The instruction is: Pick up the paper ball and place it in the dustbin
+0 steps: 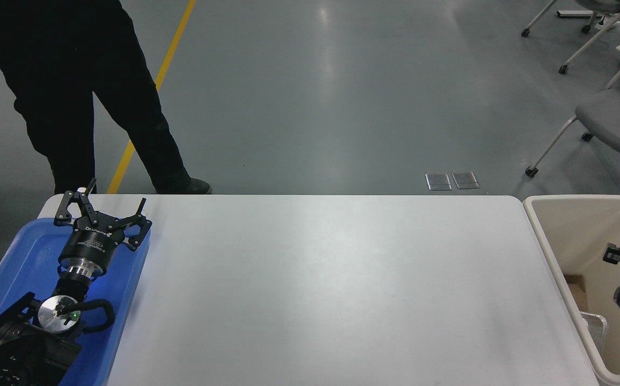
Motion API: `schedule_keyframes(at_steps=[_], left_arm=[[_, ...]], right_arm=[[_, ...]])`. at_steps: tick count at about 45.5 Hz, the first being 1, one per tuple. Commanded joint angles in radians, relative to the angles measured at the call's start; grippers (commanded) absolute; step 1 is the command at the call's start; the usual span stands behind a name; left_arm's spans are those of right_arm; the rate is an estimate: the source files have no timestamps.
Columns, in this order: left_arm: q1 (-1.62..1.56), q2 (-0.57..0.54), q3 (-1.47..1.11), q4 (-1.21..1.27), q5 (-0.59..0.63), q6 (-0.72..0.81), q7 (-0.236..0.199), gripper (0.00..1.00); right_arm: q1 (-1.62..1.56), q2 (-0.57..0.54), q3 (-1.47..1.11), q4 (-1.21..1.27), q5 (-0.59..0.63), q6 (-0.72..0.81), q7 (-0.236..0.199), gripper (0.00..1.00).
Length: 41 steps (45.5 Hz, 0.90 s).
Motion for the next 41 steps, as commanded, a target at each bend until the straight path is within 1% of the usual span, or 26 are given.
schedule_keyframes(at_steps=[1, 5, 9, 15, 31, 35, 41], left_arm=[[0.000, -0.001, 0.000, 0.000, 0.000, 0.000, 0.000, 0.99], [0.000, -0.001, 0.000, 0.000, 0.000, 0.000, 0.000, 0.99], [0.000, -0.001, 0.000, 0.000, 0.000, 0.000, 0.000, 0.99], [0.000, 0.001, 0.002, 0.000, 0.000, 0.000, 0.002, 0.99], [-0.002, 0.001, 0.003, 0.000, 0.000, 0.000, 0.002, 0.99], [-0.002, 0.001, 0.003, 0.000, 0.000, 0.000, 0.002, 0.99], [-0.002, 0.001, 0.003, 0.000, 0.000, 0.000, 0.002, 0.99]], right_arm=[[0.190, -0.105, -0.001, 0.267, -0.001, 0.001, 0.000, 0.85], [0.268, -0.148, -0.003, 0.379, 0.001, 0.004, 0.000, 0.96], [0.367, -0.177, -0.010, 0.504, 0.004, 0.014, 0.000, 1.00], [0.483, -0.231, -0.018, 0.657, 0.004, 0.020, 0.000, 1.00], [0.634, -0.208, -0.079, 0.939, 0.007, 0.053, -0.002, 1.00], [0.743, -0.191, -0.121, 1.008, 0.010, 0.133, -0.002, 1.00], [0.880, -0.162, -0.145, 1.042, 0.011, 0.374, -0.002, 1.00]])
